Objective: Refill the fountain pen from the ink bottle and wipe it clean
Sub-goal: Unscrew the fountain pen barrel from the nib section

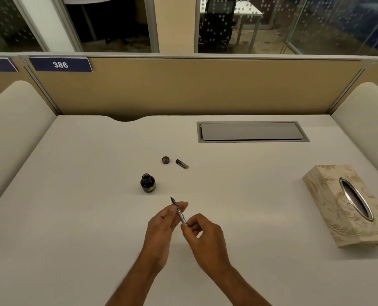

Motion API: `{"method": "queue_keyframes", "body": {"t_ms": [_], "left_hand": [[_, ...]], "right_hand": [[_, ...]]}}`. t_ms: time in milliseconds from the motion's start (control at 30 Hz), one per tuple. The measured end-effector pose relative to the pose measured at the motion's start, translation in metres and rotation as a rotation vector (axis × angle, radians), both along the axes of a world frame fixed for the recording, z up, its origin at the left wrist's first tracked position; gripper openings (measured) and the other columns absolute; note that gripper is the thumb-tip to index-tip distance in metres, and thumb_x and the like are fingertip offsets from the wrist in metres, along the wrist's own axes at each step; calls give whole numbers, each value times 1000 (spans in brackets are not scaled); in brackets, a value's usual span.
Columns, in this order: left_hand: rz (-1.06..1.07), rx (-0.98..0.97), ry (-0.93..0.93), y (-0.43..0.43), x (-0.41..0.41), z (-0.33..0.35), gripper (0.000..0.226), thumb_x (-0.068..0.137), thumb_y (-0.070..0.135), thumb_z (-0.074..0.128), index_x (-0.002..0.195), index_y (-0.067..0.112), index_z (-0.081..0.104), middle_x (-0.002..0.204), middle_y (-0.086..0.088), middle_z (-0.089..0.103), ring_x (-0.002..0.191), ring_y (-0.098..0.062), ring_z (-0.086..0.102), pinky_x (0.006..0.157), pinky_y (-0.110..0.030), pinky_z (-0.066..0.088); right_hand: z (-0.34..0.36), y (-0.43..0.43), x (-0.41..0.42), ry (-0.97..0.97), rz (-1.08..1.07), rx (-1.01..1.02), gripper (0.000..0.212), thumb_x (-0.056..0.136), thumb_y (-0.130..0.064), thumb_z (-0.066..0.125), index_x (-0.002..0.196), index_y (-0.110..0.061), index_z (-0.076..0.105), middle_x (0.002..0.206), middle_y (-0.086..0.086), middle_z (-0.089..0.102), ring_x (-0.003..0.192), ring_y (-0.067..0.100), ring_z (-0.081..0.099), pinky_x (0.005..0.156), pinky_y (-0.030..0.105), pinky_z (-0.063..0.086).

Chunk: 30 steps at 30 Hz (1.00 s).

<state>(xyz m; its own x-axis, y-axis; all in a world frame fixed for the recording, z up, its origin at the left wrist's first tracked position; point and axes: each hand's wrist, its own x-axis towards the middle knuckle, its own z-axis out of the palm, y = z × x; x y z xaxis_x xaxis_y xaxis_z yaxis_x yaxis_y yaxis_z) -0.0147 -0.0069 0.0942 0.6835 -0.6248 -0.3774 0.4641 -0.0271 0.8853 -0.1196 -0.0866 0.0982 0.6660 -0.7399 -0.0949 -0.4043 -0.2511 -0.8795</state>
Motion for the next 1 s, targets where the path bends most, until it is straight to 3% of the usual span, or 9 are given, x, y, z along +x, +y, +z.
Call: {"method": "queue_keyframes", "body": {"t_ms": [233,333,467,633,867,1000], "left_hand": [[66,-244,346,-5,4,10,34,102,13,47,128,-5,59,129,-26,67,125,-34,63,116,-49,37],[96,-289,424,-8,3,15,30,101,12,49,125,-3,61,128,-27,67,124,-36,63,114,-49,39],[108,-283,459,-10,1,19,27,99,13,53,118,-1,65,124,-26,69,120,-35,66,111,-49,42],[158,-253,457,-11,-2,25,23,97,10,56,115,-1,66,117,-26,72,111,-32,71,106,-45,46],[246,-236,489,-15,-8,26,21,98,7,56,114,-3,67,113,-26,73,105,-31,73,102,-45,49],[241,-231,495,-14,-8,27,24,98,8,54,116,-1,66,115,-24,73,115,-32,69,105,-45,47]], "right_hand": [[20,-3,-8,-25,23,147,12,92,-36,65,85,-28,71,76,-8,70,75,7,63,68,20,52],[32,-3,-10,-1,11,352,30,98,-40,56,84,-23,75,68,-5,68,61,4,57,61,21,47],[43,-4,-10,5,2,565,37,100,-36,53,84,-12,76,64,-4,64,60,7,54,57,22,45],[42,0,-9,-24,-91,535,33,99,-26,57,77,-11,76,60,-2,65,57,7,55,55,20,46],[39,7,-8,-42,-189,244,18,89,-31,72,74,-22,74,66,-3,72,64,11,65,65,27,56],[50,8,-11,-116,-262,519,29,93,-38,66,79,-14,75,63,4,70,54,11,59,56,26,50]]}}
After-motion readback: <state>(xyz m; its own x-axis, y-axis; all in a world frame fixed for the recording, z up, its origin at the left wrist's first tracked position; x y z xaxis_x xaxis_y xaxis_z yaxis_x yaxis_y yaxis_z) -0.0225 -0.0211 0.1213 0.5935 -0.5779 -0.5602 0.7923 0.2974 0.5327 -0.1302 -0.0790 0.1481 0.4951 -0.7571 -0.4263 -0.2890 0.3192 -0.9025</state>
